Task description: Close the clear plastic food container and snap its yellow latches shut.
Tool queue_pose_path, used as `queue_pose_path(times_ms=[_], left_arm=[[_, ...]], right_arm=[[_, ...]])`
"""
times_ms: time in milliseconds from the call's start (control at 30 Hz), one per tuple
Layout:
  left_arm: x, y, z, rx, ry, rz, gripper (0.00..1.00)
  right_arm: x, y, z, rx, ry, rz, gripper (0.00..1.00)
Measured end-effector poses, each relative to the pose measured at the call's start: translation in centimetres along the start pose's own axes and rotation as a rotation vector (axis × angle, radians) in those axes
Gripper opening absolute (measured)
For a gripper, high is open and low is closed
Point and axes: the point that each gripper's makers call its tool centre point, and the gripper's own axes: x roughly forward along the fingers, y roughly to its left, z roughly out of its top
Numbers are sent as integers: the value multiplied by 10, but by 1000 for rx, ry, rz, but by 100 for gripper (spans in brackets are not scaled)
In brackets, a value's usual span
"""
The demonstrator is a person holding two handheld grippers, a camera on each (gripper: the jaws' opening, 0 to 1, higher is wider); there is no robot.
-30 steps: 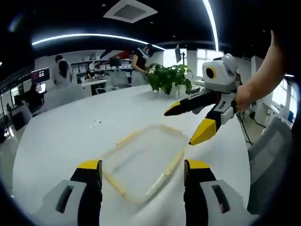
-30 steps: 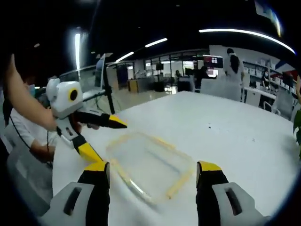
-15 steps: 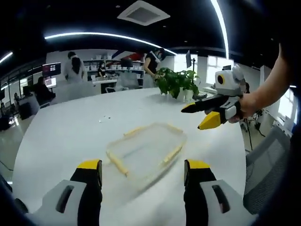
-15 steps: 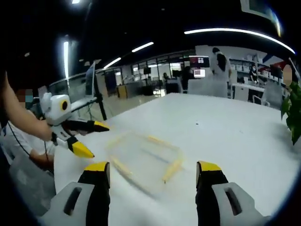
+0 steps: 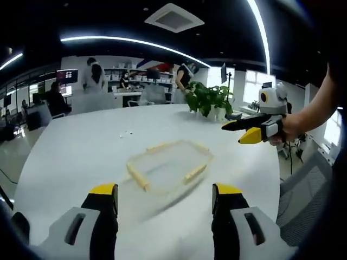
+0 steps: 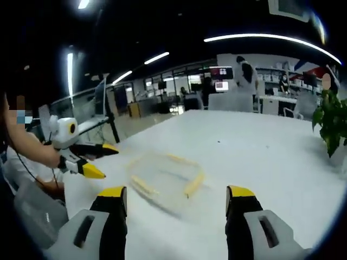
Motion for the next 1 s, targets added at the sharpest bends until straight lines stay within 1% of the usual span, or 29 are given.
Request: queue_pose_path(times_ms=[133,267,367,467,600,667,800,1000], left_arm=[[-9,3,-4,-36,-9,23,70],[-17,1,-6,-50,-15,37,70],[-25,2,-5,-64,-31,52,69],[-29,2,-8,-71,-30,57,69],[-36,5,-14,-92,-26,72,69],[-40,4,-15,-106,-30,75,69],[-47,-1,-14,-106,-37,76,69],[-55,-4,-18,-127,-41,80,68]], right_arm=[[-11,-1,-4,12,-2,-12,74],[-21,-1,-8,22,-4,-25,74],[-29,-2,-11,37,2,-41,73],[-34,-3,-12,53,-5,-55,73],[-41,0,-12,57,-13,-65,73],[-43,1,-12,54,-13,-73,73],[-49,4,-15,61,-16,-80,73],[-57,12,-17,71,-24,-86,72]])
